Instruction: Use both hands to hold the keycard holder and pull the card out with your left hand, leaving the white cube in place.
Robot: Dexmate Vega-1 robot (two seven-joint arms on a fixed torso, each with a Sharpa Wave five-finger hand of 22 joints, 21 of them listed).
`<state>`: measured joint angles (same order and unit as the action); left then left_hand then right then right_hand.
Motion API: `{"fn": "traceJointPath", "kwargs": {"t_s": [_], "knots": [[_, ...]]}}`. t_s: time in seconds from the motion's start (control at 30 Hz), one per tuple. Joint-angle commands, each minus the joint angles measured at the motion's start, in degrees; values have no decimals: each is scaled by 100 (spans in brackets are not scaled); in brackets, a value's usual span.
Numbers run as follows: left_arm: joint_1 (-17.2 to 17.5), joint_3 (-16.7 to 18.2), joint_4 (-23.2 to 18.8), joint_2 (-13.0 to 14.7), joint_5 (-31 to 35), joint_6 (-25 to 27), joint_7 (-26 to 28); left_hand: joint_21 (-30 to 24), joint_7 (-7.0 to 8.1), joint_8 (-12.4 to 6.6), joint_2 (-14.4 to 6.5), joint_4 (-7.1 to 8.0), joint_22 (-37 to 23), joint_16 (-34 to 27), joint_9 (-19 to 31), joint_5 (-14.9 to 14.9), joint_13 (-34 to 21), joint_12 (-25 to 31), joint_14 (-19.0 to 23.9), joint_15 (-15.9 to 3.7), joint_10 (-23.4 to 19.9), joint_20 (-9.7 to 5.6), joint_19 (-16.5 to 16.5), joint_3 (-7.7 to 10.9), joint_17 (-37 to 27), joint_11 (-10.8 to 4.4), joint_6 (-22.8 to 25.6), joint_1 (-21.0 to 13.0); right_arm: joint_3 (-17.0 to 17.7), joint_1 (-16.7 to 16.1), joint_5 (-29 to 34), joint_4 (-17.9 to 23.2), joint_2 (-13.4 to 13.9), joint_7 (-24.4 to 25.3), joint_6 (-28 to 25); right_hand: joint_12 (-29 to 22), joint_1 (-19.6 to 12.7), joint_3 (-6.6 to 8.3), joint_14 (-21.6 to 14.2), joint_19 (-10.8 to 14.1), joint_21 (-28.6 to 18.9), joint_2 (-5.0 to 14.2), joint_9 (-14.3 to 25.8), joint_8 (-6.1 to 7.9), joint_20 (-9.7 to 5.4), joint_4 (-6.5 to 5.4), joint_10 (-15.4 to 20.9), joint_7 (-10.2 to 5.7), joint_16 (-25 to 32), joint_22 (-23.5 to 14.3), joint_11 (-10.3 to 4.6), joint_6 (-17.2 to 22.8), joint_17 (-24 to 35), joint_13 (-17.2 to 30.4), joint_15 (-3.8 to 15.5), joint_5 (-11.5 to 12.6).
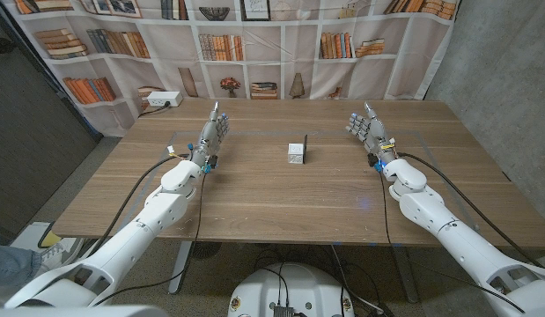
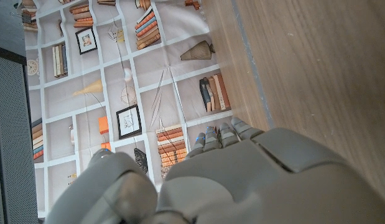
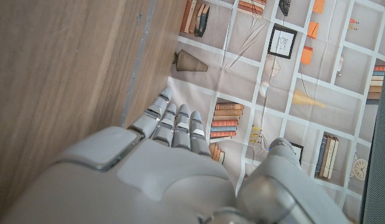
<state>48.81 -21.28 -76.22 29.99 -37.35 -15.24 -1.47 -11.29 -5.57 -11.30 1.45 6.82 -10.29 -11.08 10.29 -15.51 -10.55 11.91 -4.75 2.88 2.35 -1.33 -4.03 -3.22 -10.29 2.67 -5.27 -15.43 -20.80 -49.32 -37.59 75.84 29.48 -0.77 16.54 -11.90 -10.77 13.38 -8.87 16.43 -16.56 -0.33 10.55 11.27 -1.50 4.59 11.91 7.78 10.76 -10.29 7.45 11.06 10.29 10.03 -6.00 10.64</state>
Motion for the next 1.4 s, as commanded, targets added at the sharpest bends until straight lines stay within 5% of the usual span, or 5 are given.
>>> {"fn": "traceJointPath", "kwargs": {"t_s": [0.03, 0.53, 0.9, 1.07, 1.4], "knots": [[113, 4, -346, 152, -1, 309, 173, -42, -28, -44, -23, 32, -15, -28, 27, -43, -16, 41, 0, 16, -18, -1, -17, 29, -23, 12, -6, -46, 84, -204, -35, 181, 21, 54, 141, -58, -88, 56, -109, 114, -38, 23, 7, 21, -22, 11, 134, 14, 34, -30, -42, 68, 6, 14, 22, 22], [149, 35, -562, 337, 15, 275, -6, -93, -35, -71, -165, -6, -12, -58, 24, -26, -17, 85, 199, 38, -212, 21, 137, 75, -19, 33, 142, -158, 2, 41, 31, -320, -138, -543, 794, -131, -225, 115, -395, 364, -77, 119, 8, 41, -97, 96, 484, -240, 45, -35, -373, 233, 3, 17, 236, -15], [-98, -122, -178, 172, 197, -180, -377, -186, -19, -127, -228, -65, -1, -104, 22, 29, -17, 154, 565, 5, -575, 56, 517, 63, -15, 26, 461, -280, -40, 100, 290, -372, -108, -643, 1212, -133, -310, 149, -544, 510, -106, 159, 10, 43, -151, 149, 593, -398, 46, -38, -526, 302, -1, 16, 358, -25], [-15, -114, -305, 175, 387, -264, -105, -194, -18, -141, -236, -77, 0, -109, 22, 42, -17, 168, 642, 5, -662, 63, 581, 56, -15, 23, 546, -305, -70, 91, 540, -289, -16, -555, 1343, -129, -369, 181, -583, 542, -110, 200, 11, 48, -178, 176, 614, -441, 43, -38, -566, 337, -3, 16, 398, -22], [163, -48, -467, 247, 525, -363, 133, -201, 6, -154, -250, -98, 3, -111, 23, 62, -17, 178, 745, -31, -768, 76, 667, 50, -14, 3, 657, -349, -108, 54, 1154, -108, 125, -153, 1559, -116, -528, 237, -752, 684, -127, 234, 17, 77, -210, 271, 725, -827, 26, -42, -818, 521, -6, 15, 464, -41]]}}
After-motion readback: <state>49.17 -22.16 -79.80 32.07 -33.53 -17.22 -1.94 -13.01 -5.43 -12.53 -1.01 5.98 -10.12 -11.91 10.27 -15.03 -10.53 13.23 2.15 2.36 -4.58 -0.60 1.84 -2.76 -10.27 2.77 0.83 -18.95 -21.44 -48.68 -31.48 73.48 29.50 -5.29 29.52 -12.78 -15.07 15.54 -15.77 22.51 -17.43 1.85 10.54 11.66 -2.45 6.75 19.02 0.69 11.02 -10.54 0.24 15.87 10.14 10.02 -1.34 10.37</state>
